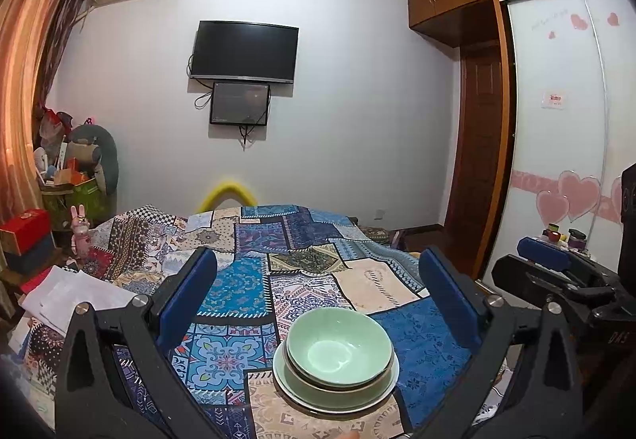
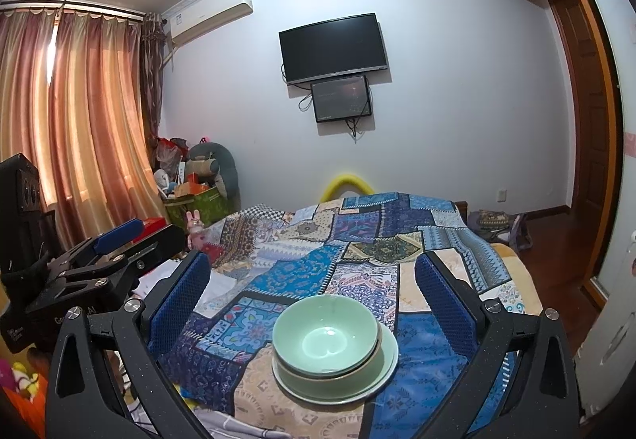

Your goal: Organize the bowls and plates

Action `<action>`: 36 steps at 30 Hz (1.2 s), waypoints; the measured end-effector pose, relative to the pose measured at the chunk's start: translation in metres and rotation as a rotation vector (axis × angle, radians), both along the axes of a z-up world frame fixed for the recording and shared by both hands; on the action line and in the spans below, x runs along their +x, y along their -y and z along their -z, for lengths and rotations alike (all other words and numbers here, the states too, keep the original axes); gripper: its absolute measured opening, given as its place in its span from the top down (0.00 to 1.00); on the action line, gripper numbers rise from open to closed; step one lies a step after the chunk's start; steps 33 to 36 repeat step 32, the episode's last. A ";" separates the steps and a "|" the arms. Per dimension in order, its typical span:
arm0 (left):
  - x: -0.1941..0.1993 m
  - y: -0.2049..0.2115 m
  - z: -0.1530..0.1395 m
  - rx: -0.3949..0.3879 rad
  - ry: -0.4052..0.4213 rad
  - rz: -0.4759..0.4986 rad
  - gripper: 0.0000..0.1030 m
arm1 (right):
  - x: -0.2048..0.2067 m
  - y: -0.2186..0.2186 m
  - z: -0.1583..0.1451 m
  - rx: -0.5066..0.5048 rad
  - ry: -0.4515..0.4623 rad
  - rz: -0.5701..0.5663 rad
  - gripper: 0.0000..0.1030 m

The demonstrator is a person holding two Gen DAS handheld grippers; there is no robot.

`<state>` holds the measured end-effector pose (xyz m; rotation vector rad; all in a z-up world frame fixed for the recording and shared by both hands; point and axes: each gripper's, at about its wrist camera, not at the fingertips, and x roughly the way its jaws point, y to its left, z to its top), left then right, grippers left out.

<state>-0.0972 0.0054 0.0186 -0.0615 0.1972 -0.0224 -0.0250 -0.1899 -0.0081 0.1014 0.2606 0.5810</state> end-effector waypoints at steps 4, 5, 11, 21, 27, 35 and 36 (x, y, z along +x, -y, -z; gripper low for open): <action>-0.001 0.001 0.001 0.002 -0.001 0.017 0.00 | 0.001 0.000 0.000 -0.001 -0.001 -0.001 0.00; -0.001 0.001 0.001 0.000 -0.003 0.023 0.00 | 0.000 -0.001 0.000 -0.002 -0.001 -0.002 0.00; 0.000 0.005 0.002 0.011 -0.007 0.028 0.00 | 0.000 -0.002 -0.001 -0.005 0.002 -0.005 0.00; -0.003 0.008 0.002 0.005 -0.001 0.026 0.00 | 0.000 -0.002 -0.001 -0.006 0.001 -0.006 0.00; -0.002 0.005 0.002 -0.014 -0.004 0.026 0.00 | 0.001 -0.001 0.000 -0.007 -0.002 -0.007 0.00; -0.002 0.006 0.003 -0.014 0.001 0.027 0.00 | 0.002 -0.001 0.001 -0.007 -0.006 -0.011 0.00; -0.002 0.006 0.003 -0.014 0.001 0.027 0.00 | 0.002 -0.001 0.001 -0.007 -0.006 -0.011 0.00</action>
